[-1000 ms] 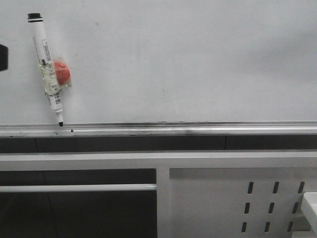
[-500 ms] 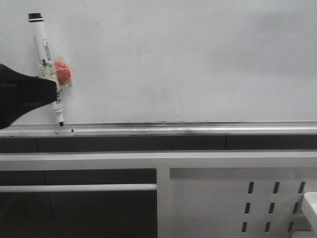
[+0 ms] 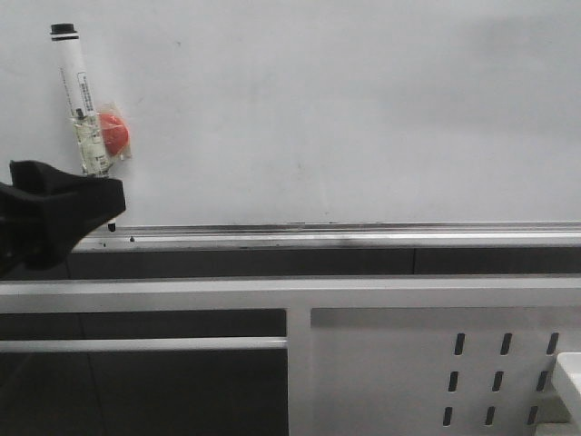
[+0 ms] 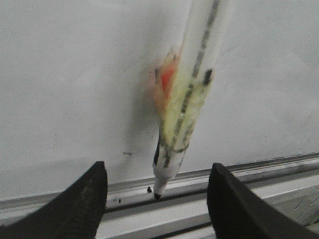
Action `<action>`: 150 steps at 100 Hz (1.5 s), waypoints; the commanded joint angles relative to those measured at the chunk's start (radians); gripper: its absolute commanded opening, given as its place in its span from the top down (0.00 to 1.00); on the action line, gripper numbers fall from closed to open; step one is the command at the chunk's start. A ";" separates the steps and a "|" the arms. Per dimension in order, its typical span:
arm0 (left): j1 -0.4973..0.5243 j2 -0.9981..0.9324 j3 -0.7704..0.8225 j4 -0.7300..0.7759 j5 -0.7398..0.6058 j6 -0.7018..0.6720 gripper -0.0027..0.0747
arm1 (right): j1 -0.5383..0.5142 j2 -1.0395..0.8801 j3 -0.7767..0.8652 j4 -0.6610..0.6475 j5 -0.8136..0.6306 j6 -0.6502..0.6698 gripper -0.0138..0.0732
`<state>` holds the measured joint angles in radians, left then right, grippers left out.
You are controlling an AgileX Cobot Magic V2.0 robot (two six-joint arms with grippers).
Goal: Write number 1 on whiteboard
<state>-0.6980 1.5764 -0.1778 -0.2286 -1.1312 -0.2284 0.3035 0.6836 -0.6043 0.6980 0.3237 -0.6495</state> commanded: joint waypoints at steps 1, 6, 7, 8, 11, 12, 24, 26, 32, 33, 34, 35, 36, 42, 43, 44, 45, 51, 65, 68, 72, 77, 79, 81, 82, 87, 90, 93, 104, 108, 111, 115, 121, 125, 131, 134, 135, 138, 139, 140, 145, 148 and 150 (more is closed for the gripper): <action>-0.007 0.005 -0.014 -0.009 -0.230 -0.022 0.44 | 0.003 0.004 -0.037 0.015 -0.074 -0.013 0.92; -0.007 0.011 -0.016 -0.009 -0.230 -0.022 0.44 | 0.003 0.004 -0.037 0.015 -0.075 -0.013 0.92; -0.007 0.011 -0.016 -0.009 -0.230 -0.022 0.44 | 0.003 0.004 -0.037 0.015 -0.075 -0.013 0.92; -0.007 0.011 -0.016 -0.009 -0.230 -0.022 0.44 | 0.003 0.004 -0.037 0.015 -0.075 -0.013 0.92; -0.007 0.013 -0.016 -0.009 -0.230 -0.022 0.44 | 0.003 0.004 -0.037 0.015 -0.075 -0.013 0.92; -0.007 0.013 -0.019 -0.009 -0.230 -0.022 0.44 | 0.003 0.004 -0.037 0.015 -0.075 -0.013 0.92; -0.007 0.013 -0.032 -0.006 -0.230 -0.022 0.44 | 0.003 0.004 -0.037 0.015 -0.078 -0.013 0.92; -0.007 0.013 -0.036 -0.006 -0.230 -0.022 0.44 | 0.003 0.004 -0.037 0.015 -0.078 -0.013 0.92; -0.007 0.013 -0.044 -0.006 -0.230 -0.022 0.44 | 0.003 0.004 -0.037 0.015 -0.080 -0.013 0.92; -0.007 0.013 -0.048 -0.006 -0.230 -0.022 0.44 | 0.003 0.004 -0.037 0.015 -0.080 -0.013 0.92; -0.007 0.013 -0.049 -0.006 -0.230 -0.022 0.44 | 0.003 0.004 -0.037 0.015 -0.080 -0.013 0.92; -0.007 0.013 -0.049 -0.006 -0.230 -0.022 0.44 | 0.003 0.004 -0.037 0.015 -0.080 -0.013 0.92; -0.007 0.013 -0.051 -0.006 -0.230 -0.022 0.44 | 0.003 0.004 -0.037 0.015 -0.080 -0.013 0.92; -0.007 0.013 -0.059 -0.006 -0.230 -0.022 0.44 | 0.003 0.004 -0.037 0.015 -0.080 -0.013 0.92; -0.007 0.013 -0.059 -0.006 -0.230 -0.022 0.44 | 0.003 0.004 -0.037 0.015 -0.080 -0.013 0.92; -0.007 0.013 -0.061 -0.006 -0.230 -0.022 0.44 | 0.003 0.004 -0.037 0.015 -0.080 -0.013 0.92; -0.007 0.013 -0.061 -0.006 -0.230 -0.022 0.44 | 0.003 0.004 -0.037 0.015 -0.080 -0.013 0.92; -0.007 0.013 -0.068 -0.006 -0.230 -0.022 0.44 | 0.003 0.004 -0.037 0.015 -0.080 -0.013 0.92; -0.007 0.013 -0.079 -0.004 -0.230 -0.022 0.44 | 0.003 0.004 -0.037 0.015 -0.080 -0.013 0.92; -0.007 0.013 -0.081 -0.004 -0.230 -0.022 0.45 | 0.003 0.004 -0.037 0.015 -0.080 -0.013 0.92; -0.007 0.014 -0.083 -0.004 -0.230 -0.022 0.47 | 0.003 0.004 -0.037 0.015 -0.080 -0.013 0.92; -0.007 0.016 -0.085 -0.004 -0.230 -0.022 0.50 | 0.003 0.004 -0.037 0.015 -0.080 -0.013 0.92; -0.007 0.016 -0.085 -0.004 -0.230 -0.022 0.52 | 0.003 0.004 -0.037 0.015 -0.080 -0.013 0.92; -0.007 0.016 -0.085 -0.004 -0.230 -0.022 0.55 | 0.003 0.004 -0.037 0.015 -0.080 -0.013 0.92; -0.007 0.016 -0.085 -0.004 -0.230 -0.022 0.57 | 0.003 0.004 -0.037 0.015 -0.080 -0.013 0.92; -0.007 0.016 -0.085 0.010 -0.230 -0.022 0.67 | 0.003 0.004 -0.037 0.015 -0.080 -0.013 0.92; -0.007 0.016 -0.085 0.020 -0.230 -0.022 0.77 | 0.003 0.004 -0.037 0.015 -0.080 -0.013 0.92; -0.007 0.016 -0.085 0.025 -0.230 -0.022 0.86 | 0.003 0.004 -0.037 0.015 -0.080 -0.013 0.92; -0.007 0.016 -0.085 0.055 -0.230 -0.022 0.99 | 0.003 0.004 -0.037 0.015 -0.075 -0.013 0.92; -0.007 0.016 -0.083 0.081 -0.230 -0.022 0.99 | 0.003 0.004 -0.037 0.015 -0.071 -0.013 0.92; -0.007 0.016 -0.080 0.102 -0.230 -0.022 0.99 | 0.003 0.004 -0.037 0.015 -0.055 -0.013 0.92; -0.007 0.016 -0.074 0.143 -0.230 -0.022 0.99 | 0.003 0.004 -0.037 0.015 -0.035 -0.013 0.92; -0.007 0.011 -0.063 0.194 -0.230 -0.022 0.99 | 0.005 0.008 -0.039 0.015 0.022 -0.013 0.92; -0.007 0.004 -0.057 0.229 -0.225 -0.022 0.99 | 0.013 0.016 -0.043 0.015 0.071 -0.029 0.92; -0.007 -0.012 -0.053 0.267 -0.216 -0.022 0.99 | 0.054 0.029 -0.050 0.015 0.131 -0.068 0.92; -0.007 -0.022 -0.053 0.300 -0.198 -0.022 0.99 | 0.088 0.031 -0.051 0.015 0.135 -0.068 0.92; -0.007 -0.027 -0.053 0.306 -0.192 -0.022 0.99 | 0.098 0.033 -0.051 0.015 0.135 -0.068 0.92; -0.007 -0.040 -0.057 0.331 -0.164 -0.020 0.99 | 0.153 0.037 -0.053 0.013 0.132 -0.083 0.92; -0.007 -0.044 -0.060 0.346 -0.146 -0.020 0.99 | 0.164 0.038 -0.054 0.013 0.131 -0.089 0.92; -0.007 -0.051 -0.060 0.355 -0.135 -0.018 0.99 | 0.187 0.041 -0.054 0.008 0.131 -0.104 0.92; -0.007 -0.082 -0.078 0.425 -0.040 -0.015 0.99 | 0.261 0.059 -0.062 -0.019 0.133 -0.157 0.92; -0.007 -0.104 -0.092 0.480 0.046 -0.013 0.99 | 0.301 0.070 -0.069 -0.053 0.138 -0.167 0.92; -0.007 -0.123 -0.105 0.515 0.083 -0.013 0.99 | 0.328 0.080 -0.076 -0.083 0.138 -0.167 0.92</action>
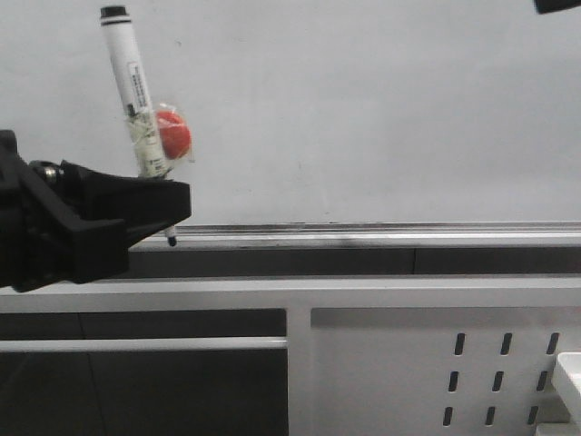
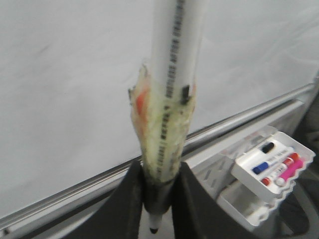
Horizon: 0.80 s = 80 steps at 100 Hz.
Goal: Write number 1 on whiteboard
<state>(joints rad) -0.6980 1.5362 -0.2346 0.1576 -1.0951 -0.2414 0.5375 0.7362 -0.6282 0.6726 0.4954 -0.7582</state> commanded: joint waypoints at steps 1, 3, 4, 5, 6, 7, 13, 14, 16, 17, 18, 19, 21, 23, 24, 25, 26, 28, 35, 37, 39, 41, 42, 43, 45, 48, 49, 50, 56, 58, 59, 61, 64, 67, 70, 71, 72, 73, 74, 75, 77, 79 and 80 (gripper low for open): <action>-0.007 -0.089 -0.053 0.141 0.084 -0.001 0.99 | 0.103 0.031 -0.054 -0.068 -0.029 -0.058 0.92; -0.007 -0.109 -0.069 0.184 0.143 -0.001 0.99 | 0.128 0.043 -0.061 -0.100 -0.023 -0.058 0.91; -0.007 -0.123 -0.075 0.200 0.163 -0.001 0.99 | 0.143 0.047 -0.063 -0.120 -0.021 -0.058 0.90; -0.007 -0.130 -0.087 0.235 0.203 -0.001 0.99 | 0.151 0.056 -0.067 -0.129 -0.017 -0.058 0.90; -0.007 -0.145 -0.094 0.253 0.224 -0.001 0.99 | 0.157 0.060 -0.070 -0.138 -0.016 -0.058 0.89; -0.007 -0.152 -0.107 0.291 0.244 -0.001 0.99 | 0.170 0.069 -0.075 -0.153 -0.016 -0.058 0.88; -0.011 -0.221 -0.167 0.443 0.445 -0.029 0.99 | 0.210 0.100 -0.092 -0.182 -0.012 -0.058 0.80; -0.011 -0.229 -0.182 0.479 0.470 -0.029 0.99 | 0.217 0.107 -0.097 -0.184 -0.012 -0.058 0.79; -0.019 -0.251 -0.204 0.512 0.547 -0.053 0.99 | 0.224 0.118 -0.101 -0.184 -0.014 -0.058 0.75; -0.023 -0.259 -0.212 0.541 0.601 -0.059 0.99 | 0.226 0.121 -0.106 -0.184 -0.020 -0.058 0.73; -0.025 -0.273 -0.219 0.555 0.628 -0.070 0.99 | 0.228 0.125 -0.108 -0.184 -0.023 -0.056 0.70; -0.031 -0.280 -0.233 0.581 0.682 -0.076 0.99 | 0.231 0.132 -0.112 -0.184 -0.027 -0.056 0.69; -0.037 -0.300 -0.252 0.612 0.762 -0.091 0.99 | 0.233 0.141 -0.119 -0.184 -0.030 -0.056 0.64; -0.048 -0.318 -0.269 0.627 0.813 -0.097 0.99 | 0.233 0.150 -0.123 -0.184 -0.034 -0.053 0.59; -0.055 -0.324 -0.274 0.637 0.861 -0.100 0.99 | 0.233 0.152 -0.127 -0.184 -0.039 -0.051 0.57; -0.059 -0.336 -0.279 0.641 0.884 -0.100 0.99 | 0.233 0.155 -0.130 -0.184 -0.041 -0.051 0.54; -0.067 -0.342 -0.288 0.644 0.928 -0.100 0.99 | 0.233 0.160 -0.134 -0.184 -0.044 -0.049 0.52; -0.075 -0.359 -0.300 0.647 0.989 -0.100 0.99 | 0.233 0.166 -0.139 -0.184 -0.048 -0.050 0.48; -0.116 -0.408 -0.330 0.652 1.141 -0.097 0.99 | 0.233 0.182 -0.155 -0.186 -0.069 -0.050 0.36; -0.124 -0.415 -0.335 0.656 1.161 -0.097 0.99 | 0.233 0.190 -0.159 -0.186 -0.076 -0.050 0.35; -0.135 -0.426 -0.336 0.665 1.187 -0.097 0.99 | 0.233 0.192 -0.164 -0.186 -0.086 -0.050 0.34; -0.148 -0.436 -0.339 0.671 1.210 -0.097 0.99 | 0.233 0.197 -0.168 -0.186 -0.096 -0.050 0.34; -0.152 -0.439 -0.341 0.674 1.222 -0.097 0.99 | 0.233 0.200 -0.173 -0.186 -0.099 -0.050 0.34; -0.160 -0.442 -0.341 0.676 1.227 -0.097 0.99 | 0.233 0.202 -0.174 -0.186 -0.105 -0.050 0.34; -0.173 -0.450 -0.341 0.675 1.244 -0.097 0.99 | 0.233 0.208 -0.180 -0.186 -0.112 -0.050 0.34; -0.190 -0.462 -0.344 0.675 1.261 -0.097 0.99 | 0.233 0.216 -0.187 -0.186 -0.123 -0.050 0.34; -0.194 -0.464 -0.344 0.675 1.264 -0.097 0.99 | 0.233 0.220 -0.191 -0.186 -0.125 -0.050 0.34; -0.203 -0.464 -0.346 0.675 1.270 -0.097 0.99 | 0.233 0.222 -0.193 -0.186 -0.128 -0.050 0.34; -0.238 -0.474 -0.345 0.680 1.282 -0.097 0.99 | 0.233 0.243 -0.214 -0.186 -0.130 -0.050 0.34; -0.251 -0.474 -0.345 0.689 1.282 -0.097 0.99 | 0.233 0.252 -0.219 -0.184 -0.126 -0.050 0.34; -0.260 -0.474 -0.345 0.694 1.282 -0.097 0.99 | 0.233 0.259 -0.226 -0.184 -0.121 -0.050 0.34; -0.273 -0.474 -0.345 0.704 1.282 -0.097 0.99 | 0.233 0.265 -0.232 -0.184 -0.116 -0.050 0.34; -0.290 -0.474 -0.345 0.719 1.282 -0.097 0.99 | 0.233 0.276 -0.243 -0.182 -0.105 -0.050 0.35; -0.306 -0.474 -0.345 0.729 1.282 -0.097 0.99 | 0.233 0.289 -0.253 -0.182 -0.100 -0.050 0.35; -0.319 -0.474 -0.345 0.735 1.286 -0.097 0.99 | 0.233 0.305 -0.263 -0.182 -0.095 -0.050 0.35; -0.325 -0.474 -0.345 0.738 1.286 -0.097 0.99 | 0.233 0.308 -0.265 -0.182 -0.095 -0.050 0.35; -0.328 -0.474 -0.348 0.737 1.289 -0.097 0.99 | 0.233 0.313 -0.267 -0.182 -0.095 -0.050 0.35; -0.332 -0.474 -0.348 0.737 1.292 -0.097 0.99 | 0.233 0.316 -0.271 -0.182 -0.092 -0.050 0.35; -0.334 -0.474 -0.348 0.737 1.295 -0.097 0.99 | 0.233 0.318 -0.271 -0.182 -0.092 -0.050 0.35; -0.339 -0.474 -0.348 0.737 1.300 -0.097 0.99 | 0.233 0.322 -0.274 -0.182 -0.090 -0.050 0.35; -0.342 -0.474 -0.348 0.736 1.305 -0.097 0.99 | 0.235 0.329 -0.280 -0.180 -0.090 -0.050 0.35; -0.344 -0.474 -0.348 0.736 1.308 -0.097 0.99 | 0.235 0.335 -0.283 -0.173 -0.087 -0.050 0.35; -0.346 -0.474 -0.348 0.736 1.311 -0.097 0.99 | 0.237 0.337 -0.285 -0.170 -0.087 -0.050 0.35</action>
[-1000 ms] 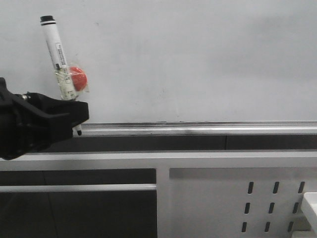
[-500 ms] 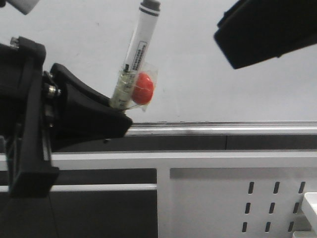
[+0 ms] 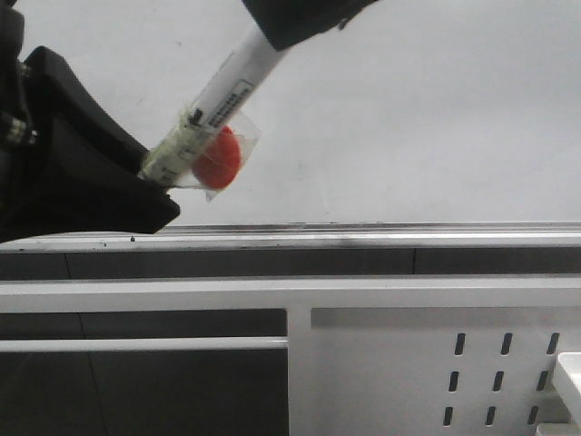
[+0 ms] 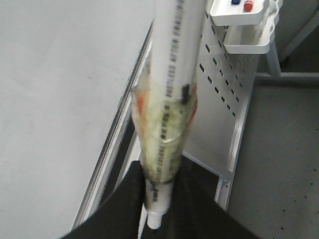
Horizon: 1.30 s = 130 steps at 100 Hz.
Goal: Write number 1 on whiteboard
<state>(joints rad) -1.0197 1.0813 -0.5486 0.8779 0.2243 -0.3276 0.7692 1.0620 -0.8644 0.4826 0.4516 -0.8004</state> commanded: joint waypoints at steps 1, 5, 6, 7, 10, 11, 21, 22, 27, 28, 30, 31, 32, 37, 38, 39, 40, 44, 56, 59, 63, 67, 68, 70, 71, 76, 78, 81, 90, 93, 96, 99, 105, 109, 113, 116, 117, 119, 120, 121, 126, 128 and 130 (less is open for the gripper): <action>-0.024 -0.019 -0.034 0.015 -0.006 -0.011 0.99 | 0.005 0.013 -0.049 0.024 -0.043 -0.007 0.35; -0.024 -0.019 -0.034 0.015 -0.002 -0.013 0.99 | 0.009 0.022 -0.055 0.033 -0.041 -0.007 0.35; -0.024 -0.019 -0.034 0.015 -0.002 -0.013 0.99 | 0.012 0.025 -0.055 0.033 -0.041 -0.007 0.35; -0.024 -0.019 -0.034 0.015 -0.002 -0.013 0.99 | 0.014 0.026 -0.057 0.036 -0.041 -0.007 0.35; -0.024 -0.019 -0.034 0.015 -0.004 -0.013 0.99 | 0.019 0.031 -0.060 0.039 -0.041 -0.007 0.35; -0.024 -0.019 -0.036 0.015 -0.004 -0.013 0.99 | 0.022 0.034 -0.060 0.038 -0.041 -0.007 0.35; -0.024 -0.019 -0.042 0.017 -0.004 -0.013 0.99 | 0.036 0.042 -0.060 0.043 -0.039 -0.007 0.35; -0.024 -0.019 -0.042 0.017 -0.004 -0.013 0.99 | 0.036 0.042 -0.060 0.043 -0.039 -0.007 0.35; -0.024 -0.019 -0.052 0.017 -0.004 -0.013 0.99 | 0.040 0.044 -0.060 0.043 -0.031 -0.007 0.35; -0.024 -0.019 -0.053 0.017 -0.004 -0.013 0.99 | 0.040 0.044 -0.060 0.043 -0.028 -0.007 0.35; -0.024 -0.019 -0.057 0.017 -0.004 -0.013 0.99 | 0.040 0.044 -0.060 0.043 -0.027 -0.007 0.35; -0.024 -0.019 -0.057 0.017 -0.006 -0.013 0.99 | 0.040 0.044 -0.060 0.043 -0.027 -0.007 0.35; -0.024 -0.019 -0.060 0.017 -0.006 -0.013 0.99 | 0.042 0.044 -0.060 0.043 -0.027 -0.007 0.35; -0.024 -0.019 -0.066 0.017 -0.006 -0.013 0.99 | 0.042 0.044 -0.060 0.043 -0.027 -0.007 0.35; -0.024 -0.019 -0.068 0.017 -0.006 -0.013 0.99 | 0.042 0.044 -0.060 0.043 -0.027 -0.007 0.35; -0.024 -0.019 -0.070 0.017 -0.006 -0.013 0.99 | 0.042 0.044 -0.060 0.043 -0.027 -0.007 0.35; -0.024 -0.019 -0.070 0.017 -0.006 -0.013 0.99 | 0.042 0.044 -0.060 0.043 -0.025 -0.007 0.35; -0.024 -0.019 -0.075 0.017 -0.006 -0.013 0.99 | 0.042 0.044 -0.060 0.043 -0.021 -0.007 0.35; -0.024 -0.019 -0.079 0.017 -0.006 -0.013 0.99 | 0.042 0.044 -0.060 0.043 -0.018 -0.007 0.35; -0.024 -0.019 -0.079 0.015 -0.004 -0.013 0.99 | 0.042 0.044 -0.062 0.043 -0.018 -0.007 0.35; -0.024 -0.019 -0.079 0.015 -0.004 -0.013 0.99 | 0.042 0.044 -0.062 0.043 -0.018 -0.007 0.35; -0.024 -0.017 -0.079 0.015 -0.004 -0.013 0.99 | 0.042 0.044 -0.062 0.043 -0.018 -0.007 0.35; -0.024 -0.017 -0.079 0.015 -0.004 -0.013 0.99 | 0.042 0.044 -0.062 0.045 -0.018 -0.007 0.35; -0.024 -0.017 -0.079 0.015 -0.004 -0.013 0.99 | 0.042 0.044 -0.062 0.045 -0.018 -0.007 0.35; -0.024 -0.017 -0.079 0.015 -0.004 -0.013 0.99 | 0.042 0.044 -0.062 0.045 -0.018 -0.007 0.35; -0.024 -0.017 -0.079 0.015 -0.004 -0.013 0.99 | 0.042 0.044 -0.062 0.045 -0.016 -0.007 0.35; -0.024 -0.017 -0.079 0.015 -0.004 -0.013 0.99 | 0.042 0.044 -0.062 0.045 -0.014 -0.007 0.35; -0.024 -0.017 -0.079 0.015 -0.006 -0.013 0.99 | 0.042 0.044 -0.062 0.045 -0.012 -0.007 0.37; -0.024 -0.017 -0.079 0.015 -0.016 -0.013 0.99 | 0.042 0.044 -0.062 0.045 -0.011 -0.007 0.47; -0.024 -0.017 -0.079 0.015 -0.027 -0.013 0.99 | 0.042 0.044 -0.062 0.045 -0.011 -0.007 0.51; -0.024 -0.017 -0.081 0.015 -0.032 -0.013 0.99 | 0.042 0.044 -0.062 0.045 -0.011 -0.007 0.57; -0.024 -0.017 -0.081 0.015 -0.037 -0.013 0.99 | 0.042 0.044 -0.062 0.045 -0.011 -0.007 0.63; -0.024 -0.017 -0.083 0.017 -0.048 -0.013 0.99 | 0.042 0.044 -0.062 0.045 -0.011 -0.007 0.77; -0.024 -0.017 -0.083 0.017 -0.054 -0.013 0.99 | 0.042 0.044 -0.062 0.045 -0.011 -0.007 0.88; -0.024 -0.017 -0.083 0.019 -0.057 -0.013 0.99 | 0.042 0.044 -0.062 0.047 -0.013 -0.007 0.93; -0.024 -0.017 -0.083 0.019 -0.057 -0.013 0.99 | 0.042 0.044 -0.062 0.047 -0.015 -0.007 0.92; -0.024 -0.017 -0.083 0.019 -0.057 -0.013 0.99 | 0.042 0.044 -0.062 0.047 -0.015 -0.007 0.92; -0.024 -0.017 -0.083 0.019 -0.057 -0.013 0.99 | 0.042 0.044 -0.062 0.047 -0.015 -0.007 0.92; -0.024 -0.017 -0.083 0.019 -0.057 -0.013 0.99 | 0.042 0.044 -0.062 0.047 -0.015 -0.007 0.92; -0.024 -0.017 -0.083 0.019 -0.057 -0.013 0.99 | 0.042 0.044 -0.062 0.047 -0.015 -0.007 0.92; -0.024 -0.017 -0.083 0.019 -0.057 -0.013 0.98 | 0.042 0.044 -0.062 0.047 -0.015 -0.007 0.92; -0.024 -0.017 -0.083 0.019 -0.057 -0.013 0.97 | 0.042 0.044 -0.062 0.047 -0.015 -0.007 0.92; -0.024 -0.019 -0.083 0.019 -0.057 -0.013 0.96 | 0.042 0.044 -0.062 0.047 -0.015 -0.007 0.92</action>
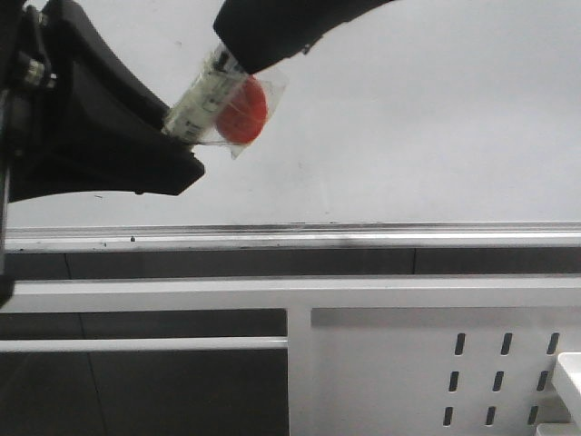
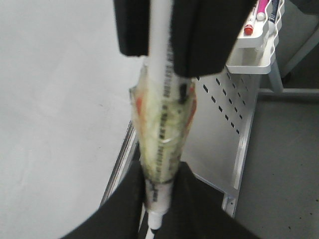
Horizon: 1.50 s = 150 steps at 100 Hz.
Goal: Write number 1 on whiteboard
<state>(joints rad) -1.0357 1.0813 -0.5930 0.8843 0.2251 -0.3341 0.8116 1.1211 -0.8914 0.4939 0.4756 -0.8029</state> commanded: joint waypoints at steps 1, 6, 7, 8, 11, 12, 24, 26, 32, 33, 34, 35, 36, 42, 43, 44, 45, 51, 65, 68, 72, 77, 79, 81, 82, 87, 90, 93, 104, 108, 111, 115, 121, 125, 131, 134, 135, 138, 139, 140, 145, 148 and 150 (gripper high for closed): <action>-0.008 -0.019 -0.039 0.013 -0.058 -0.007 0.95 | 0.000 -0.015 -0.035 0.036 -0.039 -0.005 0.92; -0.008 -0.019 -0.039 0.013 -0.058 -0.007 0.90 | 0.000 -0.015 -0.035 0.036 -0.039 -0.005 0.92; -0.008 -0.019 -0.039 0.013 -0.058 -0.007 0.87 | 0.000 -0.015 -0.035 0.036 -0.039 -0.005 0.92; -0.008 -0.019 -0.039 0.013 -0.058 -0.007 0.86 | 0.000 -0.015 -0.035 0.036 -0.039 -0.005 0.92; -0.008 -0.019 -0.039 0.013 -0.058 -0.007 0.80 | 0.000 -0.015 -0.035 0.040 -0.039 -0.005 0.92; -0.008 -0.019 -0.039 0.013 -0.058 -0.007 0.79 | 0.000 -0.015 -0.035 0.042 -0.039 -0.005 0.92; -0.008 -0.022 -0.039 0.008 -0.056 -0.023 0.57 | 0.000 -0.015 -0.035 0.062 -0.037 -0.005 0.92; -0.008 -0.023 -0.039 0.008 -0.056 -0.029 0.53 | 0.000 -0.015 -0.035 0.062 -0.037 -0.005 0.92; -0.008 -0.032 -0.039 0.008 -0.056 -0.047 0.51 | 0.000 -0.015 -0.035 0.062 -0.041 -0.005 0.92; -0.008 -0.032 -0.039 0.008 -0.056 -0.050 0.51 | 0.000 -0.015 -0.035 0.062 -0.043 -0.005 0.92; -0.008 -0.034 -0.039 0.008 -0.056 -0.050 0.51 | 0.000 -0.015 -0.035 0.062 -0.046 -0.005 0.92; -0.008 -0.037 -0.039 0.008 -0.056 -0.050 0.51 | 0.000 -0.015 -0.035 0.062 -0.046 -0.005 0.92; -0.008 -0.039 -0.039 0.008 -0.056 -0.050 0.51 | 0.000 -0.015 -0.035 0.062 -0.051 -0.005 0.92; -0.008 -0.060 -0.039 0.008 -0.058 -0.057 0.51 | 0.000 -0.015 -0.033 0.062 -0.073 -0.005 0.92; -0.008 -0.063 -0.039 0.008 -0.058 -0.060 0.51 | 0.000 -0.015 -0.031 0.062 -0.080 -0.005 0.92; -0.008 -0.069 -0.039 0.008 -0.058 -0.068 0.51 | 0.000 -0.015 -0.031 0.062 -0.083 -0.005 0.92; -0.008 -0.072 -0.039 0.008 -0.058 -0.073 0.51 | 0.000 -0.015 -0.029 0.062 -0.090 -0.005 0.92; 0.003 -0.101 -0.039 0.008 -0.058 -0.121 0.51 | 0.000 -0.015 -0.024 0.062 -0.106 -0.005 0.92; 0.044 -0.185 -0.039 0.008 -0.005 -0.225 0.51 | 0.000 -0.035 0.018 0.064 -0.199 -0.004 0.92; 0.053 -0.204 -0.039 0.008 0.011 -0.231 0.51 | 0.000 -0.050 0.036 0.066 -0.222 0.007 0.92; 0.066 -0.237 -0.037 0.008 0.021 -0.238 0.51 | 0.000 -0.066 0.056 0.066 -0.254 0.022 0.92; 0.083 -0.278 -0.037 0.008 0.029 -0.259 0.51 | -0.005 -0.095 0.087 0.069 -0.286 0.036 0.92; 0.091 -0.294 -0.035 0.008 0.031 -0.268 0.52 | -0.007 -0.108 0.100 0.069 -0.301 0.038 0.92; 0.099 -0.305 -0.035 0.008 0.031 -0.276 0.53 | -0.009 -0.122 0.115 0.074 -0.316 0.044 0.92; 0.101 -0.316 -0.035 0.008 0.031 -0.288 0.54 | -0.012 -0.131 0.124 0.074 -0.321 0.049 0.92; 0.119 -0.350 -0.030 0.007 0.031 -0.333 0.60 | -0.021 -0.164 0.157 0.077 -0.357 0.063 0.92; 0.130 -0.367 -0.028 0.007 0.031 -0.346 0.70 | -0.030 -0.185 0.174 0.078 -0.368 0.064 0.92; 0.135 -0.387 -0.022 0.007 0.032 -0.349 0.79 | -0.039 -0.207 0.190 0.086 -0.379 0.064 0.92; 0.142 -0.428 0.000 0.007 0.036 -0.355 0.99 | -0.068 -0.285 0.250 0.116 -0.424 0.064 0.92; 0.142 -0.439 0.008 0.007 0.040 -0.365 0.99 | -0.081 -0.313 0.267 0.129 -0.438 0.064 0.92; 0.142 -0.441 0.013 0.009 0.040 -0.379 0.99 | -0.090 -0.331 0.277 0.141 -0.449 0.064 0.92; 0.142 -0.445 0.020 0.009 0.040 -0.400 0.99 | -0.103 -0.354 0.289 0.146 -0.466 0.064 0.92; 0.142 -0.446 0.032 0.026 0.040 -0.425 0.99 | -0.124 -0.378 0.299 0.148 -0.476 0.064 0.92; 0.142 -0.446 0.036 0.058 0.040 -0.449 0.99 | -0.136 -0.388 0.301 0.148 -0.470 0.064 0.92; 0.142 -0.446 0.043 0.127 0.050 -0.524 0.99 | -0.156 -0.388 0.301 0.148 -0.455 0.064 0.92; 0.147 -0.446 0.046 0.186 0.051 -0.574 0.99 | -0.164 -0.386 0.301 0.148 -0.448 0.064 0.92; 0.149 -0.446 0.048 0.198 0.051 -0.602 0.99 | -0.167 -0.386 0.301 0.148 -0.448 0.064 0.92; 0.155 -0.446 0.053 0.249 0.055 -0.662 0.99 | -0.171 -0.386 0.301 0.148 -0.448 0.064 0.92; 0.159 -0.446 0.055 0.274 0.057 -0.678 0.99 | -0.171 -0.386 0.301 0.148 -0.448 0.064 0.92; 0.160 -0.446 0.055 0.286 0.059 -0.711 0.99 | -0.174 -0.386 0.301 0.148 -0.448 0.064 0.92; 0.172 -0.446 0.065 0.367 0.082 -0.825 0.99 | -0.176 -0.386 0.301 0.148 -0.453 0.064 0.92; 0.182 -0.446 0.072 0.429 0.098 -0.889 0.99 | -0.176 -0.386 0.301 0.148 -0.457 0.064 0.92; 0.184 -0.446 0.075 0.454 0.110 -0.935 0.99 | -0.177 -0.386 0.301 0.148 -0.457 0.064 0.92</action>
<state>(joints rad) -0.8687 0.6396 -0.5051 1.1724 0.3203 -1.0671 0.6433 0.7391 -0.5655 0.6311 0.0888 -0.7385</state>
